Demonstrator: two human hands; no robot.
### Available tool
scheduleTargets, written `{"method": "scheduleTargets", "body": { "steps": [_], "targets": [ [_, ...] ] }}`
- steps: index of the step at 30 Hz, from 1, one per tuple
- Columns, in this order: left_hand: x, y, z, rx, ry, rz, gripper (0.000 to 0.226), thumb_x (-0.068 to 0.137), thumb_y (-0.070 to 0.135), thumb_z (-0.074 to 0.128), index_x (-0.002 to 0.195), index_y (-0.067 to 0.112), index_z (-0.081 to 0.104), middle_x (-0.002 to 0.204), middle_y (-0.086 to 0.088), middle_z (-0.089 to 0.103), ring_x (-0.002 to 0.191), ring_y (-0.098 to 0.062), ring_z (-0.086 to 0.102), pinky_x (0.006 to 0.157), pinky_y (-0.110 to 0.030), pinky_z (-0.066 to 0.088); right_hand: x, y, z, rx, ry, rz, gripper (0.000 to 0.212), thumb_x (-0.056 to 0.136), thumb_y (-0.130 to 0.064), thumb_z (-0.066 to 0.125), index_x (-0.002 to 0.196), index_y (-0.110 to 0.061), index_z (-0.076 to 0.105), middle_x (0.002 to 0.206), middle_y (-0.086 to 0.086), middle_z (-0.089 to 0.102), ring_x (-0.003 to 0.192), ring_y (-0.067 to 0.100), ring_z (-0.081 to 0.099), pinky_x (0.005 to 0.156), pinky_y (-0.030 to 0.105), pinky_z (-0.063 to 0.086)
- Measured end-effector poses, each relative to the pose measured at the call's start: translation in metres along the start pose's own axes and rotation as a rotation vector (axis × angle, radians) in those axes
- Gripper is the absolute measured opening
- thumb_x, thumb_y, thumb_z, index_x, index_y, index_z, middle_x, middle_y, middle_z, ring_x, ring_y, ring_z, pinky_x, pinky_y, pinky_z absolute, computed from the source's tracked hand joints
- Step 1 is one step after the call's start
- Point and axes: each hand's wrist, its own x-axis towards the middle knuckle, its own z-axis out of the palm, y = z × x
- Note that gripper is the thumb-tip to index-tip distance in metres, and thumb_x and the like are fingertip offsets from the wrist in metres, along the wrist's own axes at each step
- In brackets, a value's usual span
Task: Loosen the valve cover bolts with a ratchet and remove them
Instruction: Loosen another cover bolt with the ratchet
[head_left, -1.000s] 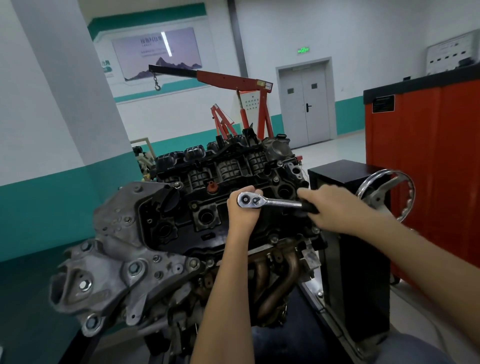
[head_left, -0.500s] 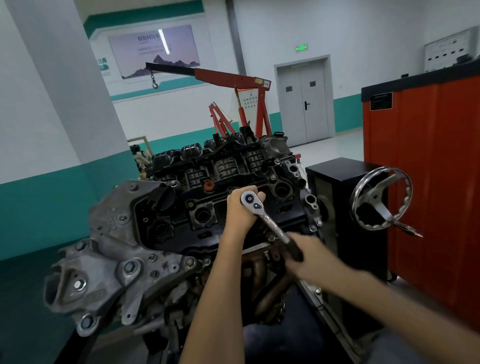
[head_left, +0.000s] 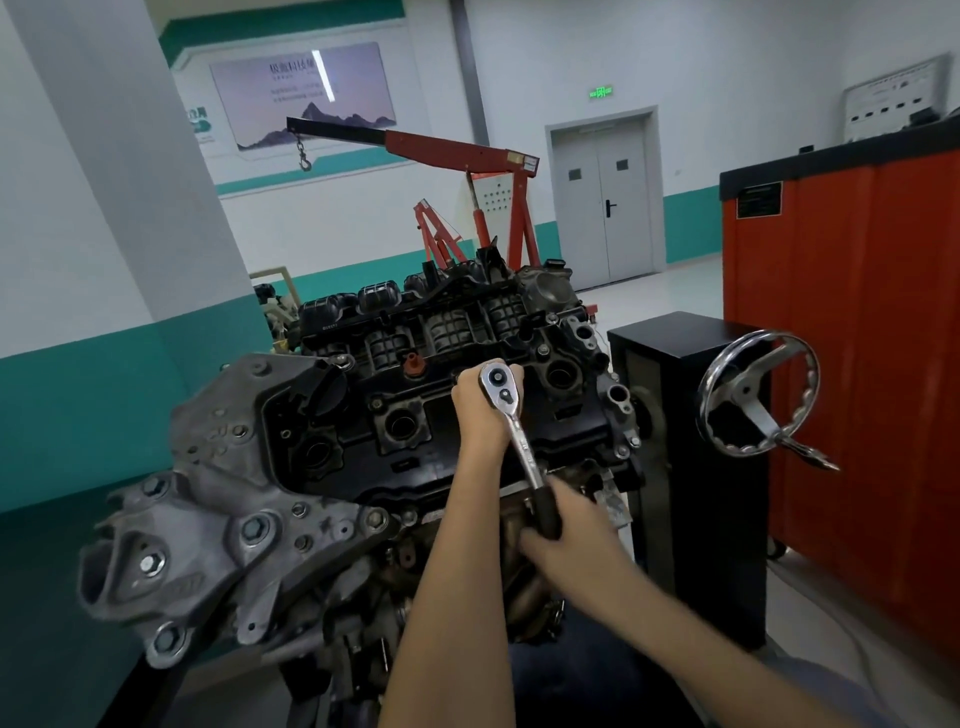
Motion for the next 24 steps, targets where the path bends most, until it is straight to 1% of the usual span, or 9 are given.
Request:
{"method": "scheduleTargets", "body": {
  "steps": [2,4,8,10,13,15,19,21,24],
  "targets": [
    [-0.001,-0.001,-0.001,0.053,-0.001,0.046,0.050,0.085,-0.003,0.055,0.054,0.016,0.022,0.052,0.001,0.020,0.051,-0.011,0.017,0.048,-0.023,0.020,-0.003,-0.004,0.022,0.145,-0.011,0.017,0.011,0.081,-0.005,0.062,0.087,-0.012,0.057,0.070,0.005,0.062,0.054,0.002,0.055,0.049,0.013,0.045],
    [-0.001,-0.004,-0.004,0.079,-0.017,0.082,0.051,0.086,-0.001,0.056,0.054,0.017,0.021,0.052,0.002,0.021,0.052,-0.012,0.017,0.049,-0.024,0.020,0.000,-0.003,0.020,0.125,-0.025,0.002,0.012,0.079,-0.004,0.063,0.089,-0.011,0.059,0.076,0.009,0.066,0.059,0.006,0.057,0.053,0.015,0.047],
    [0.004,-0.010,-0.011,0.110,-0.135,0.086,0.054,0.085,-0.001,0.057,0.048,0.021,0.025,0.044,0.008,0.027,0.046,-0.010,0.025,0.049,-0.020,0.022,0.023,0.002,-0.053,-0.244,-0.183,-0.080,0.026,0.078,-0.001,0.063,0.072,-0.023,0.051,0.062,-0.005,0.053,0.052,0.006,0.049,0.051,0.020,0.043],
    [0.006,-0.010,-0.015,0.112,-0.183,0.078,0.056,0.085,-0.002,0.055,0.044,0.027,0.030,0.039,0.010,0.034,0.044,-0.007,0.032,0.049,-0.019,0.025,0.049,-0.008,-0.097,-0.519,-0.248,-0.147,0.030,0.082,-0.003,0.063,0.075,-0.028,0.048,0.065,-0.007,0.054,0.052,0.006,0.053,0.050,0.018,0.043],
    [0.005,-0.010,-0.018,0.098,-0.198,0.079,0.049,0.086,-0.001,0.052,0.047,0.025,0.036,0.041,0.012,0.040,0.046,-0.004,0.035,0.050,-0.018,0.027,0.079,-0.032,-0.132,-0.952,-0.162,-0.315,0.025,0.087,-0.015,0.061,0.084,-0.031,0.042,0.066,-0.010,0.045,0.056,0.009,0.049,0.050,0.020,0.034],
    [0.001,-0.009,-0.015,0.039,-0.149,0.061,0.051,0.086,-0.005,0.051,0.047,0.024,0.033,0.043,0.010,0.035,0.049,-0.006,0.030,0.052,-0.023,0.025,0.077,-0.031,-0.126,-0.999,-0.076,-0.313,0.025,0.086,-0.017,0.060,0.084,-0.031,0.040,0.066,-0.011,0.041,0.057,0.009,0.043,0.052,0.024,0.031],
    [-0.002,-0.002,-0.006,-0.013,-0.008,-0.018,0.050,0.086,-0.004,0.052,0.051,0.017,0.023,0.049,0.006,0.022,0.051,-0.009,0.020,0.048,-0.021,0.020,0.029,-0.002,-0.063,-0.483,0.000,-0.128,0.025,0.080,-0.007,0.062,0.074,-0.023,0.043,0.065,-0.002,0.052,0.059,0.021,0.053,0.054,0.029,0.041],
    [-0.002,0.001,-0.002,-0.031,0.022,-0.020,0.050,0.085,-0.005,0.053,0.053,0.016,0.021,0.050,0.005,0.020,0.047,-0.009,0.020,0.044,-0.020,0.021,0.010,0.002,-0.017,-0.186,0.023,-0.054,0.018,0.079,-0.005,0.062,0.077,-0.018,0.050,0.067,0.001,0.058,0.059,0.014,0.054,0.052,0.019,0.042],
    [-0.002,0.001,-0.005,0.055,-0.010,0.015,0.048,0.088,0.002,0.053,0.055,0.016,0.021,0.054,0.000,0.023,0.058,-0.015,0.024,0.055,-0.029,0.023,-0.001,-0.007,0.032,0.134,0.043,0.015,0.016,0.084,-0.006,0.061,0.081,-0.020,0.053,0.064,-0.004,0.058,0.054,-0.001,0.057,0.048,0.009,0.042]
  ]
}}
